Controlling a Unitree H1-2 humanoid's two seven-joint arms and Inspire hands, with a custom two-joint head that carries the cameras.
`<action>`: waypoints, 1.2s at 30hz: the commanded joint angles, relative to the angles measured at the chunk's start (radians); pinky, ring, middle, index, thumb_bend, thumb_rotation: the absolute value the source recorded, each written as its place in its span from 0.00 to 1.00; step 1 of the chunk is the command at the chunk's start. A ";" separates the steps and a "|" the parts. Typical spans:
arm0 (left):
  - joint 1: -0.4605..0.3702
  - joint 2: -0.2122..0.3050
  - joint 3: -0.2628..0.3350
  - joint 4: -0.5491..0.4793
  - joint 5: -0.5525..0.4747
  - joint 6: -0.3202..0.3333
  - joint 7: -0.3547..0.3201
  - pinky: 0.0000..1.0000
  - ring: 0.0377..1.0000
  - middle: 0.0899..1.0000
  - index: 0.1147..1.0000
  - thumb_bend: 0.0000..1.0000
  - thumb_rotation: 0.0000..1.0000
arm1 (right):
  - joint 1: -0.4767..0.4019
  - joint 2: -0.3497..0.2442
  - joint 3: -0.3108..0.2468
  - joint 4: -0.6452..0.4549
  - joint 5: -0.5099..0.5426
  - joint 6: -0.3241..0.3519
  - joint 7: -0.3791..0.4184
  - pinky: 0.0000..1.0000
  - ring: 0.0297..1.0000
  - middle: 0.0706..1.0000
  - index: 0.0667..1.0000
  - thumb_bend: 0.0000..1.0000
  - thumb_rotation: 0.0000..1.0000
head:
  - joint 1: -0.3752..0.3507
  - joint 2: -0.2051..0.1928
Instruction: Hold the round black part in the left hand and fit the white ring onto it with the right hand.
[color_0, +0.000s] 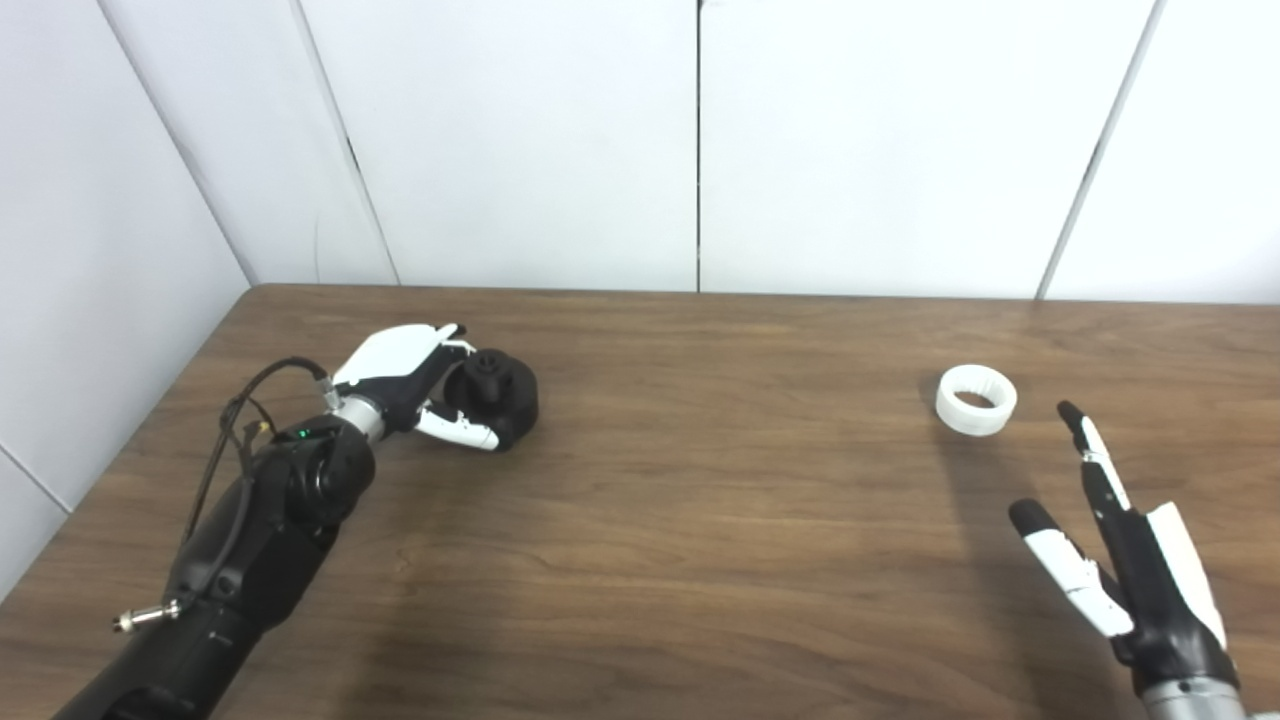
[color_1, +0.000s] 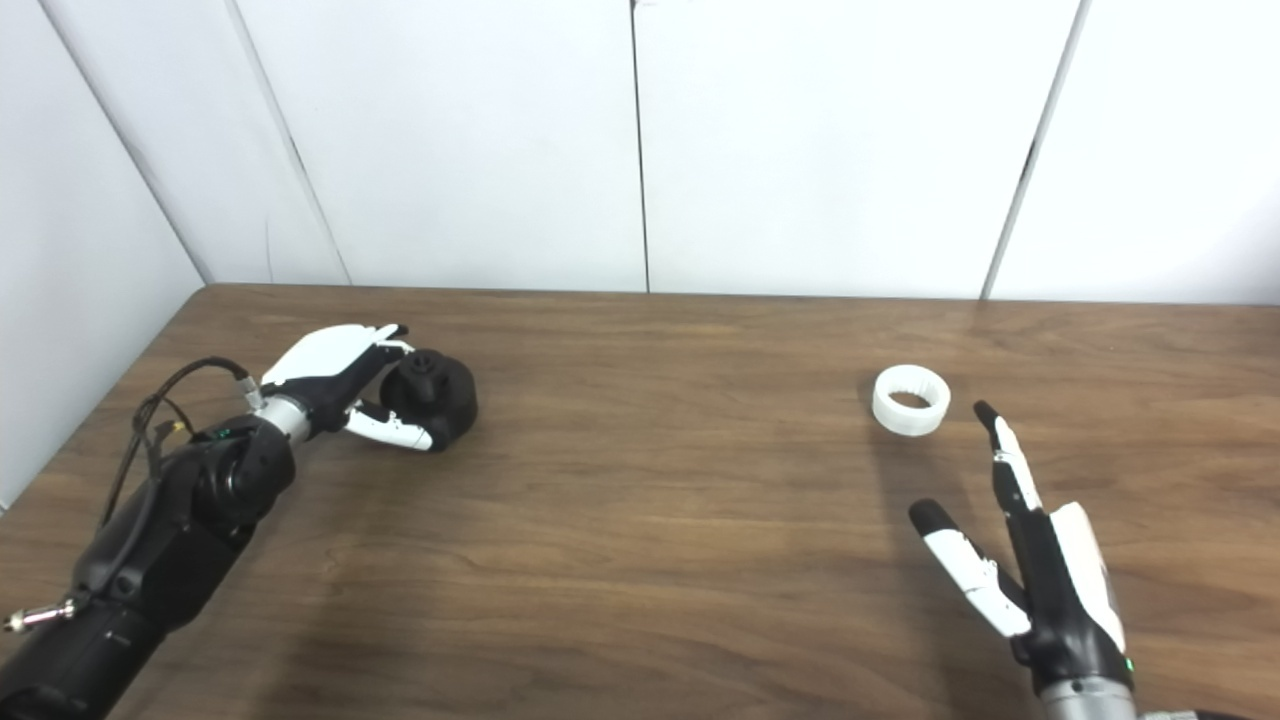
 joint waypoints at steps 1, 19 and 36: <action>-0.022 0.026 0.014 -0.055 0.003 -0.008 0.017 1.00 1.00 0.99 0.73 0.86 0.48 | -0.022 -0.006 -0.002 -0.027 0.005 -0.024 -0.004 1.00 1.00 1.00 1.00 0.74 0.96 | 0.001 0.001; 0.020 0.014 -0.009 -0.143 0.012 -0.010 -0.029 0.99 1.00 1.00 0.71 0.86 0.49 | -0.023 0.005 0.005 -0.032 -0.002 -0.014 0.000 1.00 1.00 1.00 1.00 0.75 0.96 | 0.000 0.008; 0.067 -0.044 -0.059 -0.246 0.040 -0.006 -0.077 0.99 1.00 0.99 0.71 0.87 0.53 | -0.027 0.004 -0.006 -0.034 0.003 -0.017 -0.005 1.00 1.00 1.00 1.00 0.75 0.96 | -0.002 0.016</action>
